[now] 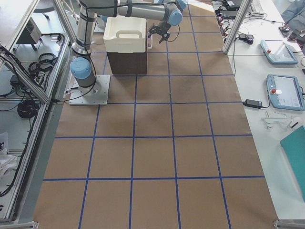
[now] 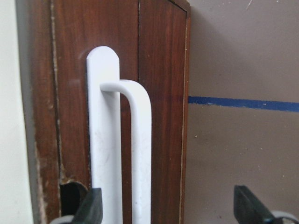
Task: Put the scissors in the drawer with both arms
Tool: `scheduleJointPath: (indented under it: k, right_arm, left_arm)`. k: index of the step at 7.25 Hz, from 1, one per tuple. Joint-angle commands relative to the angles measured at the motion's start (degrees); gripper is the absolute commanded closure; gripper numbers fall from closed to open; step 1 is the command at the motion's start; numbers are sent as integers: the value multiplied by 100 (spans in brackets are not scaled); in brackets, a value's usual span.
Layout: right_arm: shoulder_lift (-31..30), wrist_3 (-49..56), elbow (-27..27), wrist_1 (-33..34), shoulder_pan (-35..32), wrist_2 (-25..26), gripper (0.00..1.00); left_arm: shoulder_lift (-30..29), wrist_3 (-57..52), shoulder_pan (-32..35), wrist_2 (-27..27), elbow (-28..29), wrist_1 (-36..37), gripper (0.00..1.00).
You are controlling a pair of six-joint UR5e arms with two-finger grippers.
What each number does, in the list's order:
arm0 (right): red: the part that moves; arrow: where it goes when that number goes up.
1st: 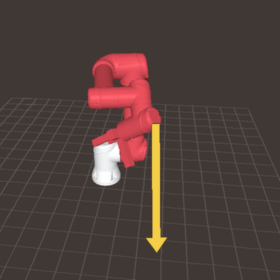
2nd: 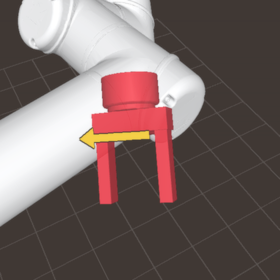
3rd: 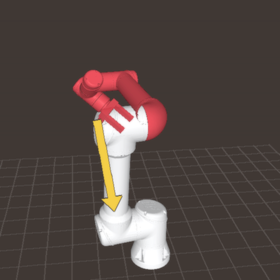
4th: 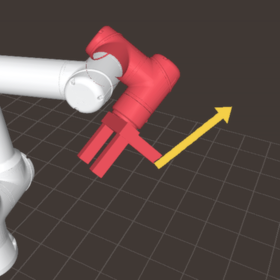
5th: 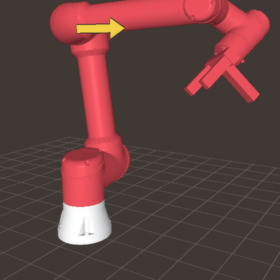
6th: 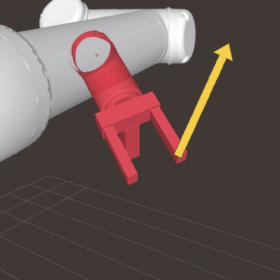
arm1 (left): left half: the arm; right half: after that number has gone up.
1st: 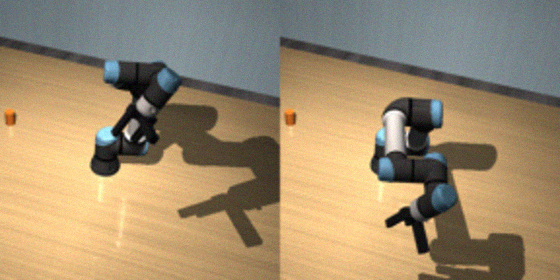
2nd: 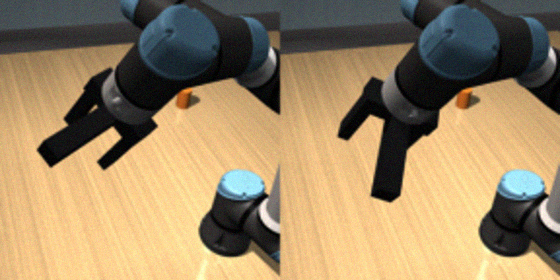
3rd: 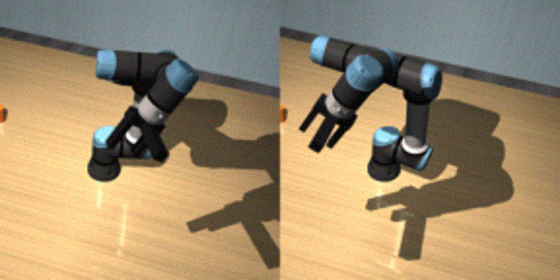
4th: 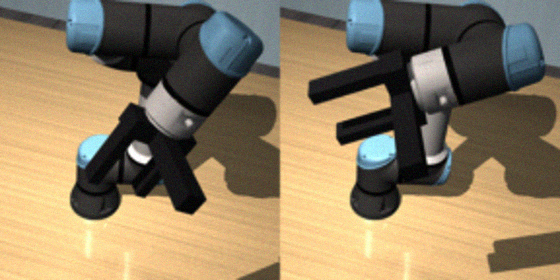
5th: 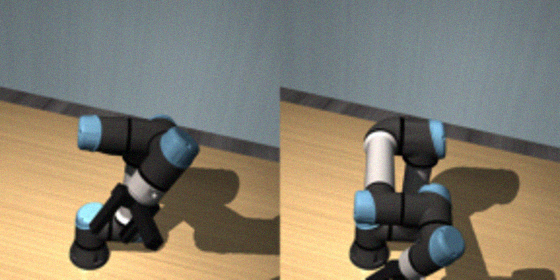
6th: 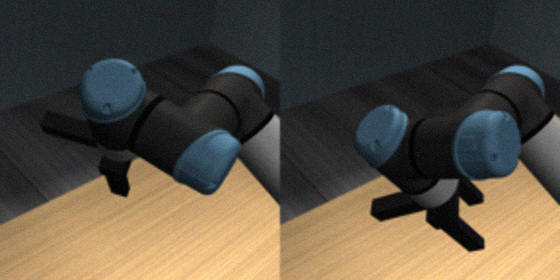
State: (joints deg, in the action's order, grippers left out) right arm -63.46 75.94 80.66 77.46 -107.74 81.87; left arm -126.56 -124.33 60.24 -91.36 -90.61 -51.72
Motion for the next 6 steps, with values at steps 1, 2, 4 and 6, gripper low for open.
scheduleJointPath:
  k: [1,2,4,6]
  right_arm:
    - [0,-44,20,32,-2,-5,0]
    - [-8,-35,107,32,-10,4,1]
    - [-122,-44,396,233,-11,22,2]
    - [-123,-35,424,322,-11,22,2]
  left_arm:
    - [70,-65,32,30,8,21,100]
    - [96,-65,40,21,8,22,100]
    - [324,-57,171,-31,121,-74,100]
    - [649,-48,356,-259,157,-381,100]
